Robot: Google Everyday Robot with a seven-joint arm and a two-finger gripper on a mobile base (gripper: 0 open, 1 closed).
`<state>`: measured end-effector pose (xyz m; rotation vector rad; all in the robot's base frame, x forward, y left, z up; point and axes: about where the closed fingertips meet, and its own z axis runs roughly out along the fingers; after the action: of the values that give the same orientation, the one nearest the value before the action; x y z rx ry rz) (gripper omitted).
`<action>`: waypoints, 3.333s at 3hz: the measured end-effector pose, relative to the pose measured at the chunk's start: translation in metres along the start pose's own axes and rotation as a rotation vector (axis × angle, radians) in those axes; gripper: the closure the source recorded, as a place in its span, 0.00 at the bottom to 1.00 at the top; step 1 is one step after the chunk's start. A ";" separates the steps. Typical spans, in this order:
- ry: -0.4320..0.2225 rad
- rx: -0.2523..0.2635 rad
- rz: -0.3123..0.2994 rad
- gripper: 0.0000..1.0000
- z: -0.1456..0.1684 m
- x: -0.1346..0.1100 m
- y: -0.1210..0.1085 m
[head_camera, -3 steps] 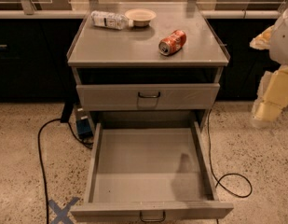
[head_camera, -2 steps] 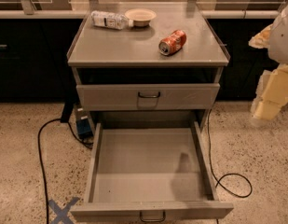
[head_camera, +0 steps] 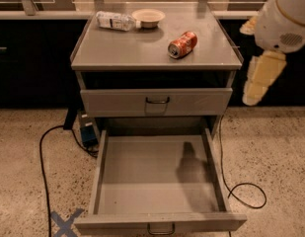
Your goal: Place coke can into middle drawer
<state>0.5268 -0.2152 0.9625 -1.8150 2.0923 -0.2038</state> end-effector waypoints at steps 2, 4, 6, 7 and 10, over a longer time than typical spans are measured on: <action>-0.007 0.038 -0.128 0.00 0.046 -0.024 -0.105; -0.023 0.071 -0.125 0.00 0.040 -0.028 -0.119; -0.066 0.139 -0.171 0.00 0.068 -0.055 -0.148; -0.094 0.163 -0.204 0.00 0.096 -0.079 -0.171; -0.080 0.199 -0.283 0.00 0.156 -0.118 -0.222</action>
Offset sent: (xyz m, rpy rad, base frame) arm 0.1894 0.0257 0.0037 -0.0551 -0.0860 0.1845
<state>0.8012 -0.1159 0.9145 -1.9536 1.6904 -0.3900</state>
